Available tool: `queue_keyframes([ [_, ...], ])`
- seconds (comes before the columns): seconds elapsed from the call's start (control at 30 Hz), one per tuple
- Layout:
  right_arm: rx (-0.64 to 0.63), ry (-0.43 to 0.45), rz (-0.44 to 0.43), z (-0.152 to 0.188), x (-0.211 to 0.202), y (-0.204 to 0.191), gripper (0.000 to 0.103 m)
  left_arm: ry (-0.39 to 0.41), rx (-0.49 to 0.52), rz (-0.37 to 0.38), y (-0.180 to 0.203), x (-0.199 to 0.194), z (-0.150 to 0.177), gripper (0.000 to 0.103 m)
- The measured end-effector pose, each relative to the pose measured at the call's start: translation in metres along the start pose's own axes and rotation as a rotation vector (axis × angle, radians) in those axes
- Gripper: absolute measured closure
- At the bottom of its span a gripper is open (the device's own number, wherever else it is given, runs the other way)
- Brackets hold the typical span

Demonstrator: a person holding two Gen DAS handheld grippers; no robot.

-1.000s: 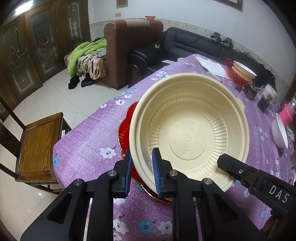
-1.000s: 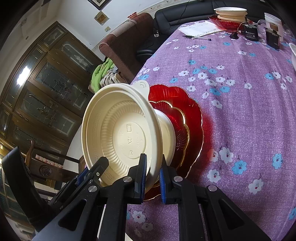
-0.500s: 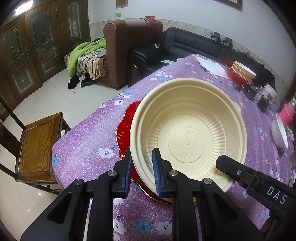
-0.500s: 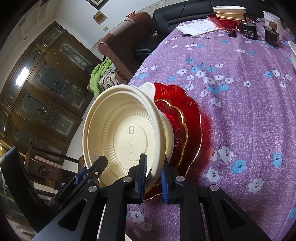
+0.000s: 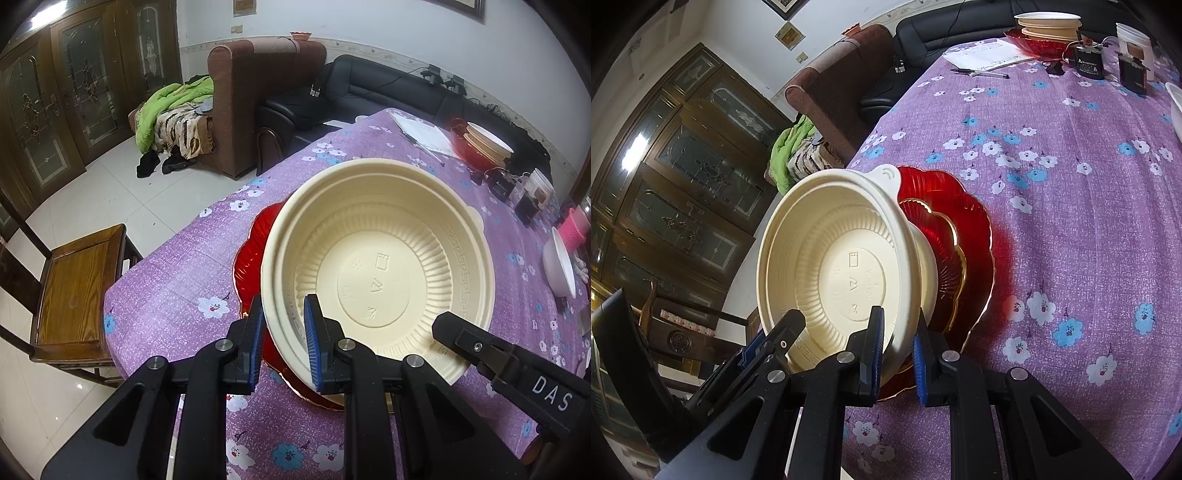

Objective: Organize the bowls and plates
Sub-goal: 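Lower the beige bowl into the white foam bowl on the red plates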

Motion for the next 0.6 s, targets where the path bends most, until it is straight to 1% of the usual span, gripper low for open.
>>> queue_keyframes([
  [0.6,0.024,-0.005,-0.004,-0.0024,-0.0002,0.0062,0.087,-0.001,0.002,0.000,-0.0010,-0.0019,-0.0018,0.085],
])
Point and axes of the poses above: each gripper's, at about its wrist camera, not at the fingertips, and x roughly the way its jaws point, y to its right, z to its underside, the point moved 7 cm from there along x, roughly the way its jaws point, and after that the axes turned 11 degrees about x, right-handed, at the moved point
